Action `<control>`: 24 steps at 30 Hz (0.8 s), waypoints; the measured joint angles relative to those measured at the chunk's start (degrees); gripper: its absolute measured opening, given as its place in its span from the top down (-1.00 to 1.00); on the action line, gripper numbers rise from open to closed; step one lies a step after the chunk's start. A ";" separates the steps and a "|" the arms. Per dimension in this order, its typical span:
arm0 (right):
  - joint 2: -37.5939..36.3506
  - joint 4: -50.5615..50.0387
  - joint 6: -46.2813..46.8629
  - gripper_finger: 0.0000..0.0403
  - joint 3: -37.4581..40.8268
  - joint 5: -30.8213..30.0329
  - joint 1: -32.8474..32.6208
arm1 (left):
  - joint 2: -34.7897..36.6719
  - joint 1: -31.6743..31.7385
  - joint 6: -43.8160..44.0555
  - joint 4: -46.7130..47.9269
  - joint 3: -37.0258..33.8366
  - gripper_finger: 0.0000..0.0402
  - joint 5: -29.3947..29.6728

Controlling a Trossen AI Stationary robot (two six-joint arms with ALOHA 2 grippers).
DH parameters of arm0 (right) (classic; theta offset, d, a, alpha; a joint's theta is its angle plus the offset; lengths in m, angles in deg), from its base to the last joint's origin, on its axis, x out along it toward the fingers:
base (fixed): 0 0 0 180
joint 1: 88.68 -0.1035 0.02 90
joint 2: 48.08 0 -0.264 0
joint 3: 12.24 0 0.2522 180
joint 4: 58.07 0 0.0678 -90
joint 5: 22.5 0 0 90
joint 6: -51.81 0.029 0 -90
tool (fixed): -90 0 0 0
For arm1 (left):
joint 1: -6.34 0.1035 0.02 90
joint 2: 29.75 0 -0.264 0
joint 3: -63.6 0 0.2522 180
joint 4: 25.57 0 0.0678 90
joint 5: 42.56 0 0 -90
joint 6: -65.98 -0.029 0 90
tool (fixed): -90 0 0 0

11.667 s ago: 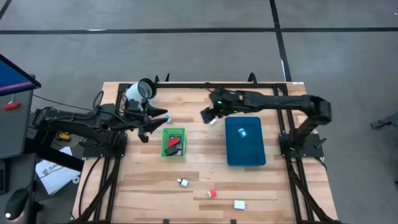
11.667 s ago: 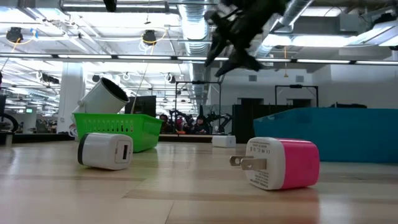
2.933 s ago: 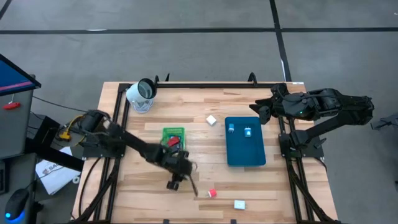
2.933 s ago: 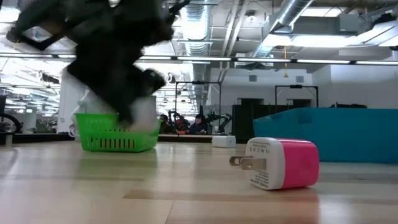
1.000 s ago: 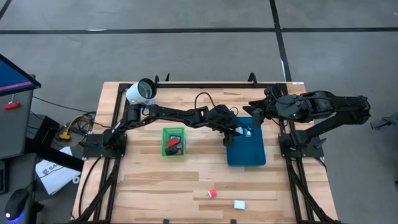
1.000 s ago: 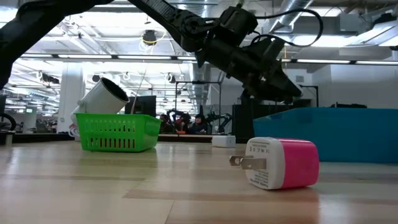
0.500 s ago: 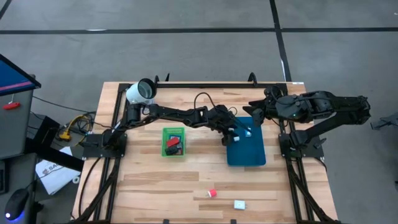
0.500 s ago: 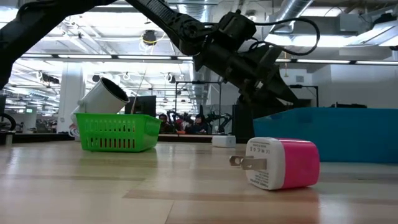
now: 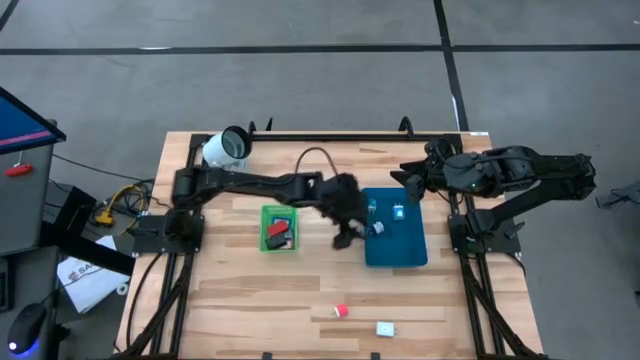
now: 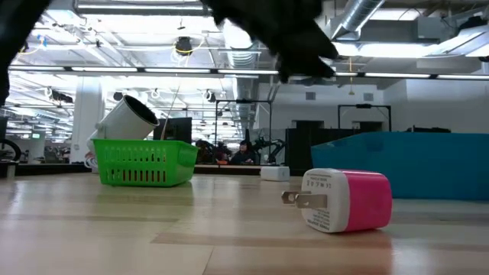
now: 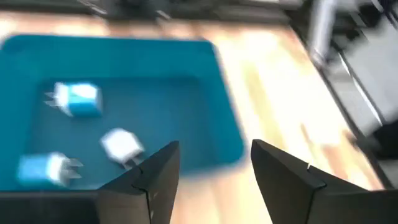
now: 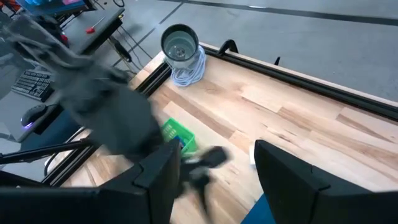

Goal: Pick & Place Office items
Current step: Put the pink charger adapter into the blue bin

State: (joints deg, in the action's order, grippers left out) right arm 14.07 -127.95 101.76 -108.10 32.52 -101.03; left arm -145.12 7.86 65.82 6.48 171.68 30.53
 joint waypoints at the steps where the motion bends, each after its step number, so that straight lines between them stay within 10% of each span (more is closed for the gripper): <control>1: 0.00 0.00 0.02 0.01 0.01 0.00 -0.21 | 1.92 -1.15 -1.20 2.36 -1.07 0.04 -0.02; 13: 0.04 0.02 0.50 0.01 0.00 0.00 -0.78 | 22.11 -15.42 8.08 2.79 -25.63 0.03 13.03; 24: 1.08 -0.24 2.60 0.01 0.02 -0.40 -2.36 | 18.67 -29.38 21.97 -12.21 -28.88 0.03 27.62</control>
State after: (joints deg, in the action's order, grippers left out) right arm 15.15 -128.19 104.36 -108.08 32.12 -103.39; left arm -126.45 -21.52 87.79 -5.73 142.81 58.15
